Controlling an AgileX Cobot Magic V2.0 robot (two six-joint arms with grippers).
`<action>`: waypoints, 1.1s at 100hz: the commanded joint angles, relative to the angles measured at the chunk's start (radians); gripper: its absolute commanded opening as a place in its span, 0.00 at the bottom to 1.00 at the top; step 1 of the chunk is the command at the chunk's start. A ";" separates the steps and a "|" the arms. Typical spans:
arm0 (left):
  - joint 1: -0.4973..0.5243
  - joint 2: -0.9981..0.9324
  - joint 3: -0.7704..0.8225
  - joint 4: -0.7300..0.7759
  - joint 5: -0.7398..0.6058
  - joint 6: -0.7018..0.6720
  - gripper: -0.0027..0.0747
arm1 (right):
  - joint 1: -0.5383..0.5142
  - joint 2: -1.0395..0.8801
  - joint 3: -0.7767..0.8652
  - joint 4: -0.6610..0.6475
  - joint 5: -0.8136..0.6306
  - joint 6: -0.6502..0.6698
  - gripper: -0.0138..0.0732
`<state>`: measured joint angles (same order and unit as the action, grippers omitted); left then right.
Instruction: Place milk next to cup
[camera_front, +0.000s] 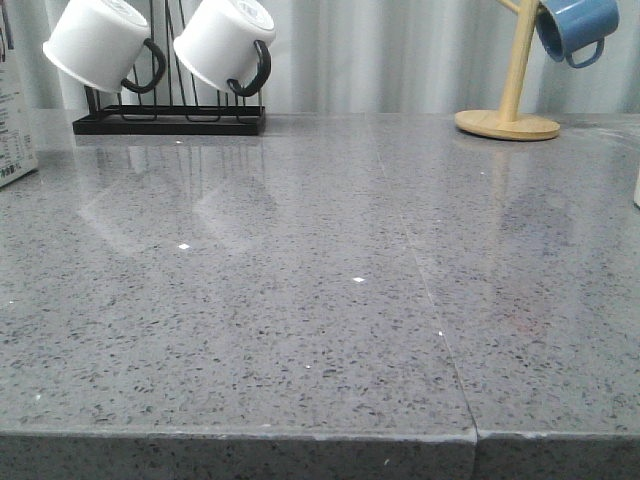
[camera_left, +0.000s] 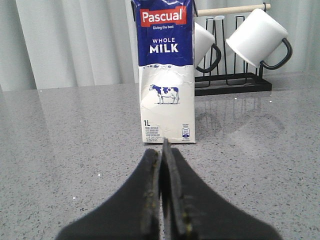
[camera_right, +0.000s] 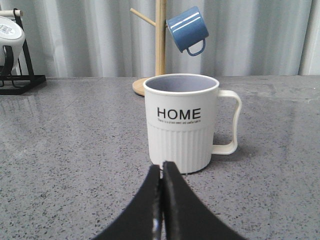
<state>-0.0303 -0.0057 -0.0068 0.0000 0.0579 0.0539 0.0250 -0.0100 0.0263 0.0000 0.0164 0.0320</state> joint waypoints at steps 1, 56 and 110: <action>0.000 -0.022 0.058 -0.009 -0.081 0.000 0.01 | -0.005 -0.022 -0.018 -0.007 -0.077 -0.007 0.08; 0.000 -0.022 0.058 -0.009 -0.081 0.000 0.01 | -0.005 -0.022 -0.018 -0.007 -0.077 -0.007 0.08; 0.000 -0.022 0.058 -0.009 -0.081 0.000 0.01 | -0.005 0.038 -0.283 -0.008 0.283 -0.007 0.08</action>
<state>-0.0303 -0.0057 -0.0068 0.0000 0.0579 0.0539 0.0250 -0.0100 -0.1435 0.0000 0.2520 0.0320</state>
